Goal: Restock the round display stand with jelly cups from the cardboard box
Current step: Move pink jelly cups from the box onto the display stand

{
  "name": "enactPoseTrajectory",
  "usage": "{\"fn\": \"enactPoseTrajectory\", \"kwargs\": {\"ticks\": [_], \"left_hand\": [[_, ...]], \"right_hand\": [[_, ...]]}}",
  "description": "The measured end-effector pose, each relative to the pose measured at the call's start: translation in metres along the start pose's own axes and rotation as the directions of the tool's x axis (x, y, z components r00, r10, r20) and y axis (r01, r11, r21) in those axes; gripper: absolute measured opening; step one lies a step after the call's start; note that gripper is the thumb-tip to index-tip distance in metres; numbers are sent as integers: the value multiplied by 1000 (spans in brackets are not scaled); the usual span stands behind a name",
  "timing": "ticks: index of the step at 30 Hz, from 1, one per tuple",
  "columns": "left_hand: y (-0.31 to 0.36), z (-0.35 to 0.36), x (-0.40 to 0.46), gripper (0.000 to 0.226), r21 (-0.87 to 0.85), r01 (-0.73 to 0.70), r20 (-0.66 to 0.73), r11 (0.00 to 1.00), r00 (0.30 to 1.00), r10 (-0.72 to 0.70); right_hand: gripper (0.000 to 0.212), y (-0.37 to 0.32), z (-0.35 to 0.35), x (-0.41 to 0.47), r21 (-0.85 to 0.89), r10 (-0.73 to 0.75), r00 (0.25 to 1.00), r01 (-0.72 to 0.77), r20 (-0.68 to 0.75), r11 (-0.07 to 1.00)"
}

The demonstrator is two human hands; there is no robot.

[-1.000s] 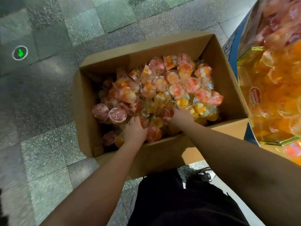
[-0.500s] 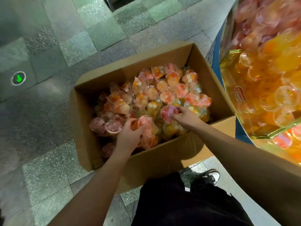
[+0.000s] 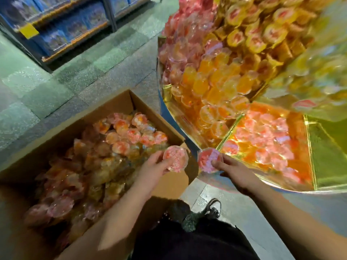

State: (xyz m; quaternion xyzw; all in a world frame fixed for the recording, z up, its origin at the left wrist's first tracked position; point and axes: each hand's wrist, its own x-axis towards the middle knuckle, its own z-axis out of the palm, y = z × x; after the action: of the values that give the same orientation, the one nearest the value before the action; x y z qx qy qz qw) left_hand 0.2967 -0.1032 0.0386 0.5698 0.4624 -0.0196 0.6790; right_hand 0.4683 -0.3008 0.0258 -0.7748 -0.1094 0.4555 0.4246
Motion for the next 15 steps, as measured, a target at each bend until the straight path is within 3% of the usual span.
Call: {"fn": "enactPoseTrajectory", "kwargs": {"ticks": [8,10,15], "left_hand": [[48,137,20,20,146,-51,237,988,972,15],[54,174,34,19,136,-33,276,990,961,-6],[60,256,80,28,144,73,265,987,958,-110]], "right_hand": [[27,68,-107,-27,299,131,972,-69,-193,952],[17,81,-131,-26,407,181,956,-74,-232,910],[12,101,-187,-12,532,236,927,-49,-290,845]]}}
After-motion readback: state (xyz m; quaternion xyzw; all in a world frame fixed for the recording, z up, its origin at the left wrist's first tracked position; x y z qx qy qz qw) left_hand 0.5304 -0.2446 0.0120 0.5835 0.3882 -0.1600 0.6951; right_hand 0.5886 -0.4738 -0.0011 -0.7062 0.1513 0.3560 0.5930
